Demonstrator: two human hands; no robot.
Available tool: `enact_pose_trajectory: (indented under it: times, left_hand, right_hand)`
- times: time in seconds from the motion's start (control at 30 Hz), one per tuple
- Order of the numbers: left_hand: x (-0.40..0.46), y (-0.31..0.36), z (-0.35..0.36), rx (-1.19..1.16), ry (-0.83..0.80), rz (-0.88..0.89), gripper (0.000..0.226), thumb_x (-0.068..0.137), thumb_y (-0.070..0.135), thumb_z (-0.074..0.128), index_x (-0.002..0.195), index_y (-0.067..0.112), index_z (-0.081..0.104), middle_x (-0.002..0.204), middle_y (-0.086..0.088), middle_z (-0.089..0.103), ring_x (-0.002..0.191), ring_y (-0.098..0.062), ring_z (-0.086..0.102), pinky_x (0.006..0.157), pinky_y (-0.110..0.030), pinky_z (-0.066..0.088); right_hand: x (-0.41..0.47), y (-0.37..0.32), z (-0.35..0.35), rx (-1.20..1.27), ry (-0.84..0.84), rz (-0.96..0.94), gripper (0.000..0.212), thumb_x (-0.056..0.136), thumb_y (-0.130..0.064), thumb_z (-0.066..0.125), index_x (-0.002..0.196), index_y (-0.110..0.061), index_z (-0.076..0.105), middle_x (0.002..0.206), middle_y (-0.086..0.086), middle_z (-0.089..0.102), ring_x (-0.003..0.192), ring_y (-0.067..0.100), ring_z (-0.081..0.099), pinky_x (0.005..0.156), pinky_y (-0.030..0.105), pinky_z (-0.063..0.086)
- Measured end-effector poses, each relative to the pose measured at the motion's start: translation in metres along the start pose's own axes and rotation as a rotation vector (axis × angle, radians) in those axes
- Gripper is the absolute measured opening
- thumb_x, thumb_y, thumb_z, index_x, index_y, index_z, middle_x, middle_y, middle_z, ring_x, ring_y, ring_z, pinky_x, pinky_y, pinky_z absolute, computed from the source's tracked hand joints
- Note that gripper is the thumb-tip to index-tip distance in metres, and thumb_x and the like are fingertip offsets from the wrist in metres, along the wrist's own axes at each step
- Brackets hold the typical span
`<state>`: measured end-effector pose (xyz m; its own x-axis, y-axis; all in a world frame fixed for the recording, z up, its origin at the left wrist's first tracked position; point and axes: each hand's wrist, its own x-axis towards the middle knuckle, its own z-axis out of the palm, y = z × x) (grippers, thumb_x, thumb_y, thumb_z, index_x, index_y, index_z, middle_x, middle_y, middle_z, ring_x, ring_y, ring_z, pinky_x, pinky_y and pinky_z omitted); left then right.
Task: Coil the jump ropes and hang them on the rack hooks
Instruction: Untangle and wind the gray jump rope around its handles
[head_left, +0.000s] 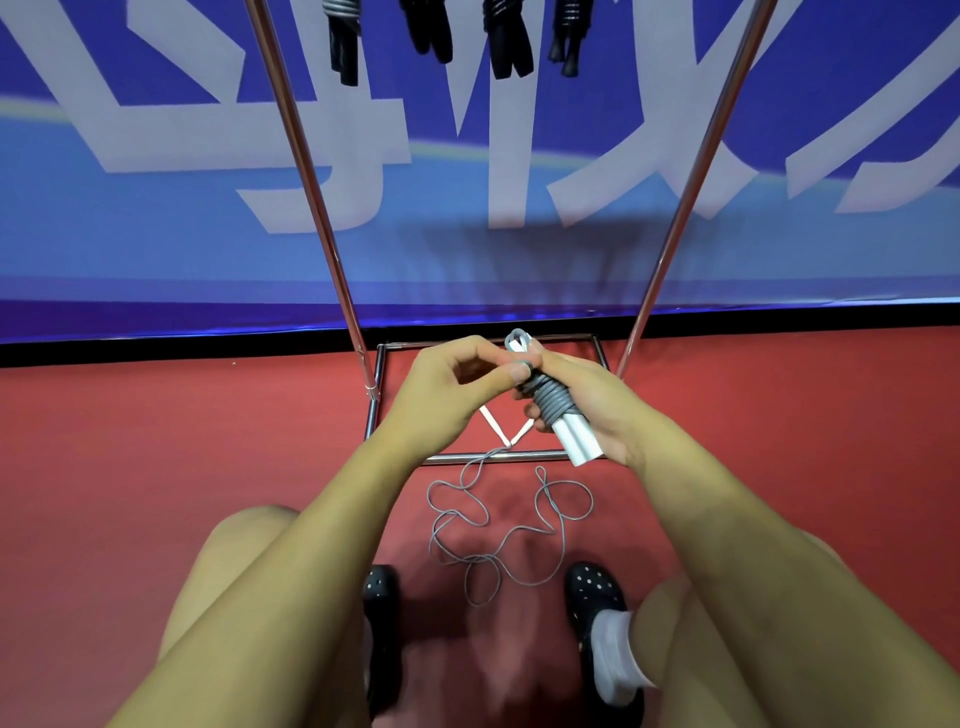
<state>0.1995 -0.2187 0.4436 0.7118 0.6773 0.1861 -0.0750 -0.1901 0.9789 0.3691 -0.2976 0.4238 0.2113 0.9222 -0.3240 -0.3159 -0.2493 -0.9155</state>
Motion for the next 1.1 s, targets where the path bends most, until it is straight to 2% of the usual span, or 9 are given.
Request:
enact_pose_trajectory:
  times: [0.13,0.27,0.4,0.53,0.7,0.83,0.93,1.03,1.1]
  left_hand:
    - [0.0,-0.001,0.0,-0.104,0.012,-0.006,0.005,0.093,0.015,0.072,0.096,0.014,0.075,0.11,-0.015,0.076,0.108,-0.031,0.07,0.102,-0.039,0.053]
    - [0.001,-0.005,-0.001,-0.22,-0.038,-0.041,0.021,0.09,0.03,0.07,0.104,0.018,0.079,0.114,-0.015,0.073,0.111,-0.028,0.066,0.105,-0.042,0.052]
    - [0.003,-0.008,0.001,-0.192,0.052,-0.038,0.018,0.096,0.014,0.069,0.11,0.006,0.076,0.115,-0.016,0.075,0.113,-0.035,0.069,0.102,-0.044,0.054]
    - [0.006,-0.002,0.001,-0.209,0.237,-0.093,0.016,0.087,0.001,0.076,0.101,0.008,0.077,0.097,-0.006,0.079,0.093,-0.019,0.075,0.085,-0.031,0.059]
    - [0.008,-0.004,-0.007,0.016,0.339,-0.033,0.015,0.081,0.009,0.084,0.092,0.017,0.08,0.089,0.0,0.08,0.089,-0.017,0.076,0.087,-0.033,0.059]
    - [0.008,-0.003,-0.008,0.138,0.334,-0.004,0.017,0.078,0.008,0.086,0.087,0.02,0.078,0.079,0.013,0.077,0.077,-0.003,0.072,0.076,-0.016,0.054]
    - [0.007,-0.004,-0.007,0.199,0.313,-0.005,0.015,0.079,0.007,0.085,0.087,0.018,0.079,0.076,0.016,0.076,0.073,-0.001,0.071,0.073,-0.014,0.052]
    - [0.006,-0.005,-0.003,0.239,0.321,0.003,0.012,0.079,0.006,0.085,0.089,0.012,0.08,0.08,0.012,0.077,0.074,-0.002,0.072,0.074,-0.015,0.053]
    - [0.004,-0.006,-0.001,0.265,0.324,0.028,0.012,0.08,0.007,0.085,0.091,0.011,0.08,0.083,0.009,0.078,0.077,-0.005,0.074,0.075,-0.016,0.055]
  right_hand:
    - [0.0,-0.002,-0.001,0.048,-0.028,0.021,0.037,0.098,-0.044,0.063,0.118,-0.013,0.07,0.091,0.014,0.067,0.063,0.02,0.057,0.058,0.03,0.047]
    - [-0.003,-0.003,-0.001,0.067,-0.034,0.027,0.04,0.092,-0.046,0.065,0.114,-0.012,0.07,0.087,0.013,0.067,0.062,0.019,0.058,0.058,0.03,0.047]
    - [-0.003,-0.003,-0.002,0.074,-0.055,0.036,0.046,0.089,-0.048,0.066,0.115,-0.01,0.069,0.089,0.014,0.067,0.062,0.019,0.058,0.058,0.03,0.049]
    - [-0.004,-0.001,0.0,-0.012,-0.038,-0.011,0.042,0.098,-0.044,0.06,0.123,-0.012,0.069,0.095,0.015,0.07,0.065,0.02,0.059,0.063,0.032,0.049]
    - [-0.003,0.004,0.005,-0.146,-0.04,-0.106,0.034,0.101,-0.043,0.058,0.124,-0.02,0.07,0.099,0.012,0.073,0.074,0.024,0.06,0.078,0.041,0.047]
    - [-0.003,0.006,0.008,-0.179,-0.028,-0.152,0.032,0.103,-0.041,0.055,0.123,-0.021,0.07,0.101,0.008,0.069,0.073,0.022,0.06,0.075,0.038,0.049]
    - [-0.002,0.007,0.012,-0.272,0.015,-0.179,0.032,0.105,-0.043,0.051,0.117,-0.02,0.069,0.095,0.007,0.066,0.07,0.02,0.061,0.071,0.036,0.05]
    - [-0.001,0.007,0.016,-0.303,0.094,-0.142,0.054,0.106,-0.057,0.037,0.109,-0.014,0.07,0.088,0.018,0.071,0.063,0.019,0.061,0.068,0.037,0.048]
    - [-0.001,0.006,0.016,-0.281,0.137,-0.148,0.057,0.105,-0.058,0.037,0.103,-0.012,0.071,0.087,0.024,0.071,0.058,0.019,0.06,0.068,0.04,0.045]
